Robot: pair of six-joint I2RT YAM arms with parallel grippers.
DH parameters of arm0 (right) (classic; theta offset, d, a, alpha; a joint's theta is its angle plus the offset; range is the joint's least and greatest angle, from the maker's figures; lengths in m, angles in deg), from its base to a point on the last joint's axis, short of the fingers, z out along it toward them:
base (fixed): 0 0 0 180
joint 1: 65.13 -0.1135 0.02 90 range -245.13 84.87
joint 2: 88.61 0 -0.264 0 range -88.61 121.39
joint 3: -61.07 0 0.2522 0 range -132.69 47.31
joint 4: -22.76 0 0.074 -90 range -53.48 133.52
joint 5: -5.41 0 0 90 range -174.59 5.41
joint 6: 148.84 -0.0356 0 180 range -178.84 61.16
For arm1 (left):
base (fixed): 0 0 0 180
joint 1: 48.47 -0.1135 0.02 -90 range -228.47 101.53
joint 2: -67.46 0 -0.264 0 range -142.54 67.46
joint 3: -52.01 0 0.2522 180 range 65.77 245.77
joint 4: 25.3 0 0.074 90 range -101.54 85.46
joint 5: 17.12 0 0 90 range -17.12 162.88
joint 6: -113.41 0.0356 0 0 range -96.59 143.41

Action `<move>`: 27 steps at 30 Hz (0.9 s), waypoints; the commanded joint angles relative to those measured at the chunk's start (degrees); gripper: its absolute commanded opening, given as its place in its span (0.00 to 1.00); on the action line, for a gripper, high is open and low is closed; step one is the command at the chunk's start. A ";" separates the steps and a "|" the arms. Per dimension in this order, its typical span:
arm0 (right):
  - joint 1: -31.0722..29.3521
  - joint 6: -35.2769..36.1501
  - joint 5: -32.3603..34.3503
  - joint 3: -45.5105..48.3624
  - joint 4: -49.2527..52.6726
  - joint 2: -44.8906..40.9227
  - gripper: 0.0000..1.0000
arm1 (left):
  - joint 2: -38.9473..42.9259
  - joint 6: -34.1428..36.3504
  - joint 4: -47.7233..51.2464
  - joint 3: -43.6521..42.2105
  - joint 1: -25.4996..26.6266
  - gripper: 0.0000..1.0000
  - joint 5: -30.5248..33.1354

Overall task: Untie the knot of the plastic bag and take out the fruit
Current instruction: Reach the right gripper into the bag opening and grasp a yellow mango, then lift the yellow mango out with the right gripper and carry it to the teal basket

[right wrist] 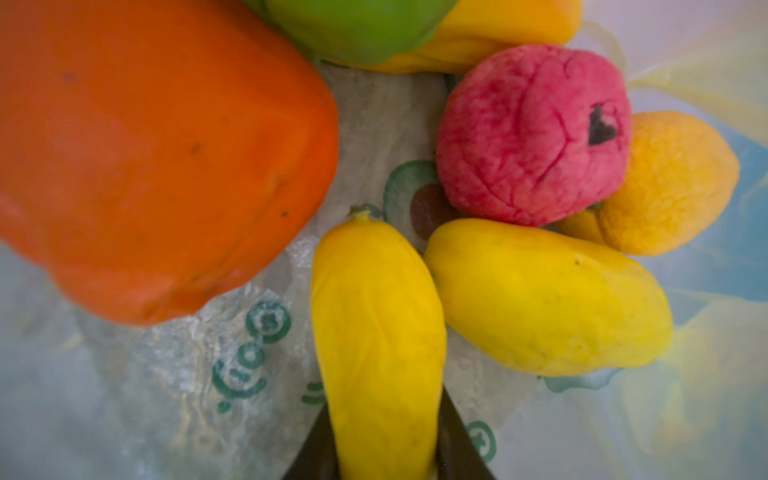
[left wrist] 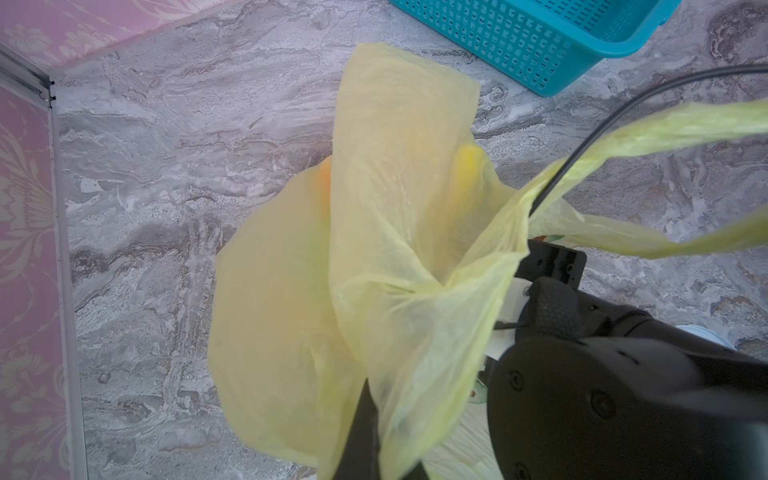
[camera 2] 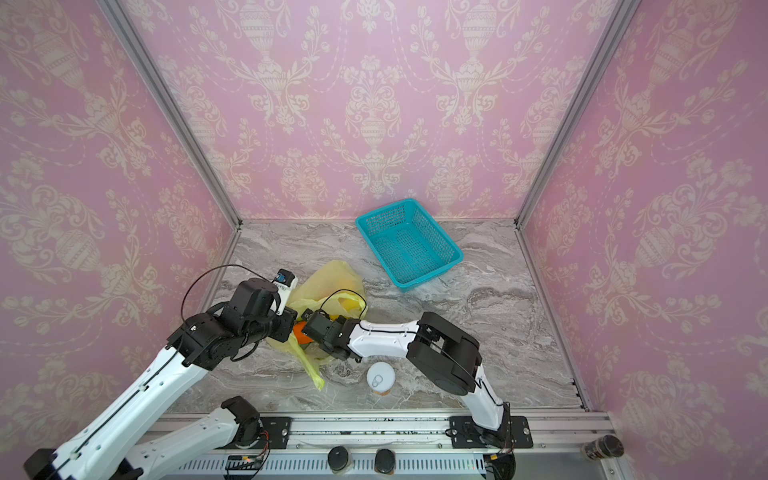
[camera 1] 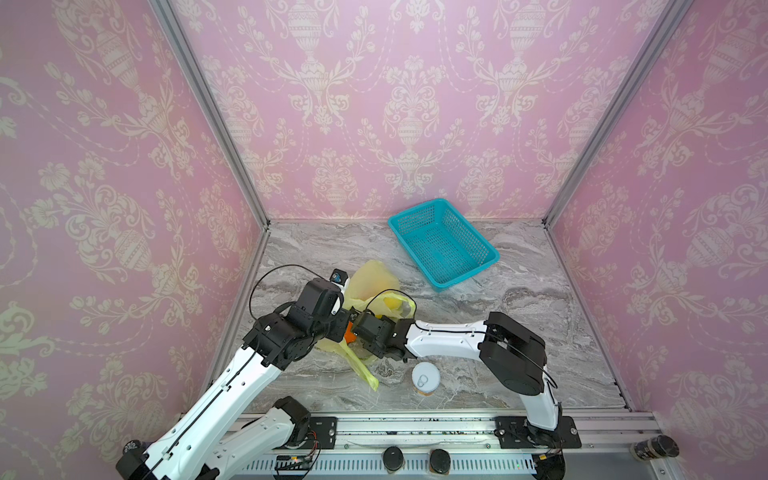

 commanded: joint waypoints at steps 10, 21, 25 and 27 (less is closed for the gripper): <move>-0.97 -2.09 -7.33 4.72 -5.08 -13.31 0.07 | 0.03 -0.84 -0.31 -0.88 -0.52 0.00 -0.62; -4.09 -1.68 -13.82 21.95 -19.49 -31.20 0.01 | 0.00 -1.02 -0.32 -1.00 -0.52 0.00 0.33; -4.02 -2.47 -14.51 27.37 -23.83 -39.43 0.01 | -0.51 -1.02 -0.31 -0.99 -0.52 0.00 0.19; -3.84 -2.83 -14.10 29.58 -25.21 -43.71 0.01 | -0.44 -1.02 -0.34 -0.99 -0.52 0.00 0.24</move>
